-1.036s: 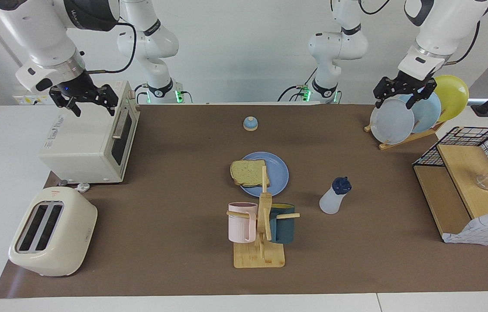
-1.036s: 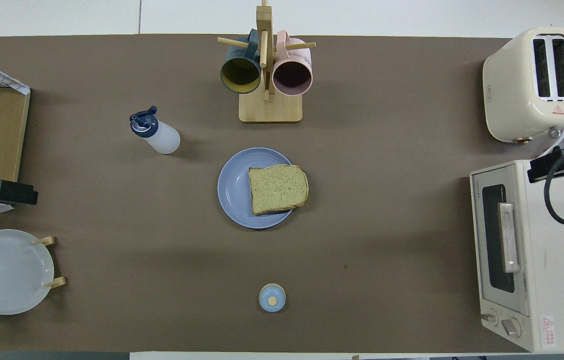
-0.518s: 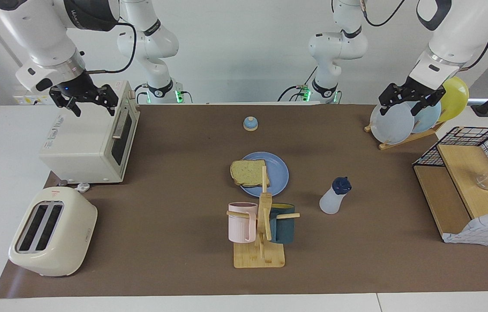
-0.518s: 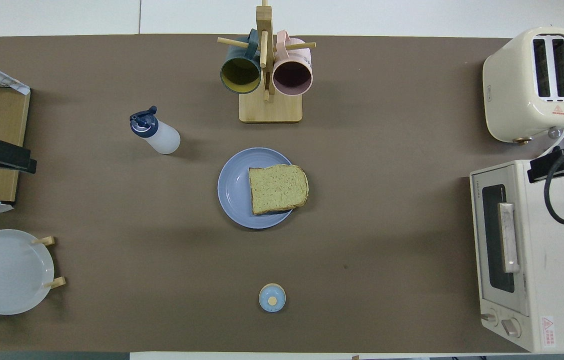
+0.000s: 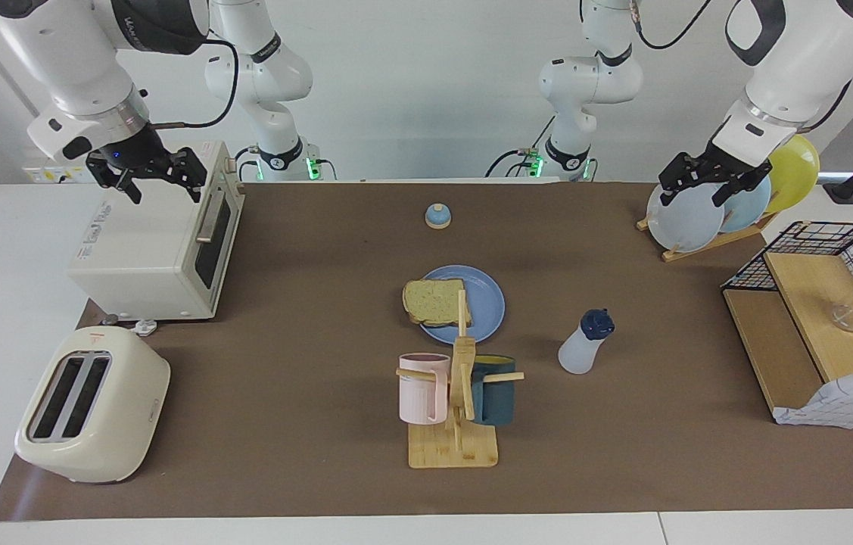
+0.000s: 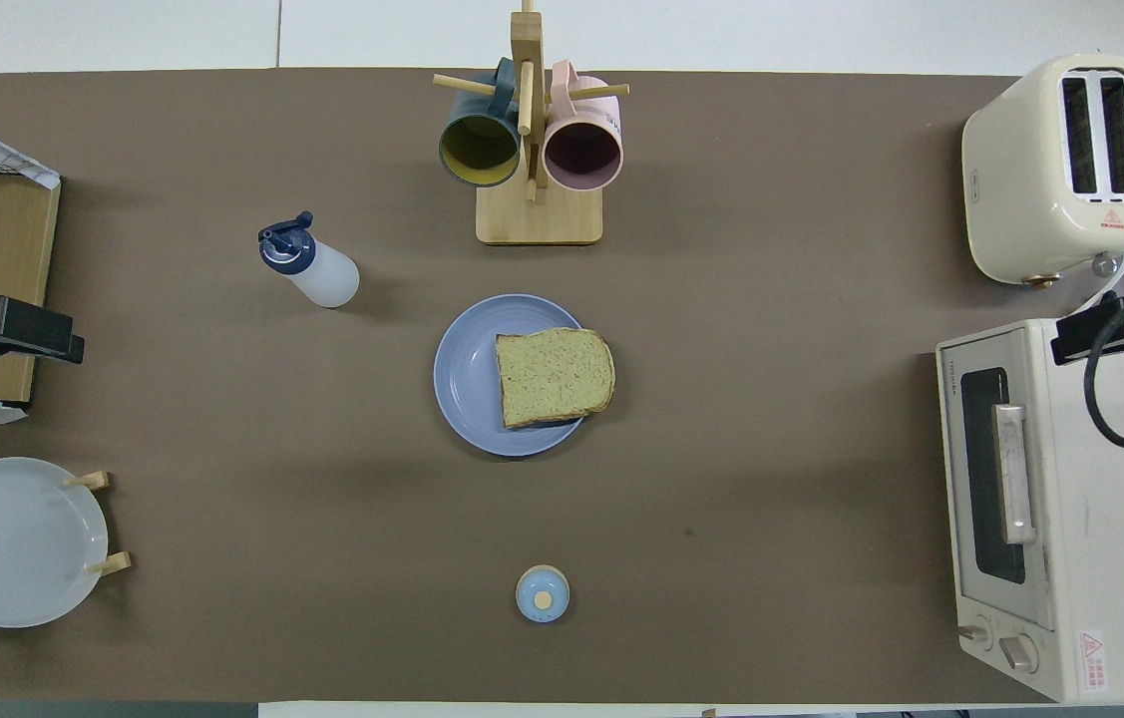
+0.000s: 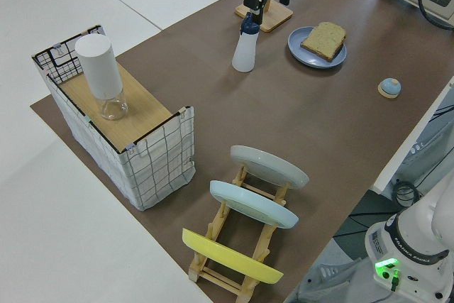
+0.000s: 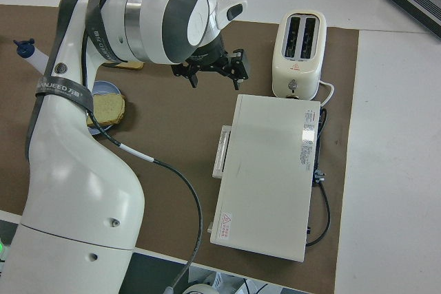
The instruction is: Put bread on plate and add seasoning
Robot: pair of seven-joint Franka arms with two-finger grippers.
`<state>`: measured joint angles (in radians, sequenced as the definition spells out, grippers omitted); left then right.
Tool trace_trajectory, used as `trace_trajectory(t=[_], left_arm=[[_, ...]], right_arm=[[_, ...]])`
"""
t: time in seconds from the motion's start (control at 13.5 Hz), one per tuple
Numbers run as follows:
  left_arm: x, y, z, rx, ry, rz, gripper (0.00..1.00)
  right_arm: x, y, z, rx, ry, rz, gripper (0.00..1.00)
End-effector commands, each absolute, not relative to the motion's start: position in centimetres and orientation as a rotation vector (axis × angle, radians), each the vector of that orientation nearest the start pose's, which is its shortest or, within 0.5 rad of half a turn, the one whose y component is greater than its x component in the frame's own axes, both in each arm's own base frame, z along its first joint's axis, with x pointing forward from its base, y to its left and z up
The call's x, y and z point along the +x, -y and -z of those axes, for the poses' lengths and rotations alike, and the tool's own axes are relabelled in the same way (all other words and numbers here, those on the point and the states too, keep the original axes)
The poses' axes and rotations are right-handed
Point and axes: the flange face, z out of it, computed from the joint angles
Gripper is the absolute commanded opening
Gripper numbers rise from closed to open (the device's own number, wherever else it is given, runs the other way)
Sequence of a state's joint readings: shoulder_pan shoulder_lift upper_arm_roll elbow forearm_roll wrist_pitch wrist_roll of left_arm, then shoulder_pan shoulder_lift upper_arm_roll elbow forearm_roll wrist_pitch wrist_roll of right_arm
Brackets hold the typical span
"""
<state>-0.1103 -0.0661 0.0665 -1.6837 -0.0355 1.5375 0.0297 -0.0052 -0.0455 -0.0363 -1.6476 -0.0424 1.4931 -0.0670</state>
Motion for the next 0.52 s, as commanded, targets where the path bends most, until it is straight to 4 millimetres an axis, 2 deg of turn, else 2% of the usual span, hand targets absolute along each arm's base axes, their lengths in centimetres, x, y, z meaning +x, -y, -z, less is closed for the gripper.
trace_trajectory(t=[0.0, 0.44], left_arm=[[52.52, 2.94, -61.57, -3.155, -0.136, -0.105, 1.0], [52.72, 3.26, -61.67, -3.142, -0.15, -0.092, 1.0]], right_arm=[[52.6, 2.98, -60.67, -3.149, 0.072, -0.174, 1.0], [52.6, 2.98, -60.67, -3.149, 0.072, -0.174, 1.0]])
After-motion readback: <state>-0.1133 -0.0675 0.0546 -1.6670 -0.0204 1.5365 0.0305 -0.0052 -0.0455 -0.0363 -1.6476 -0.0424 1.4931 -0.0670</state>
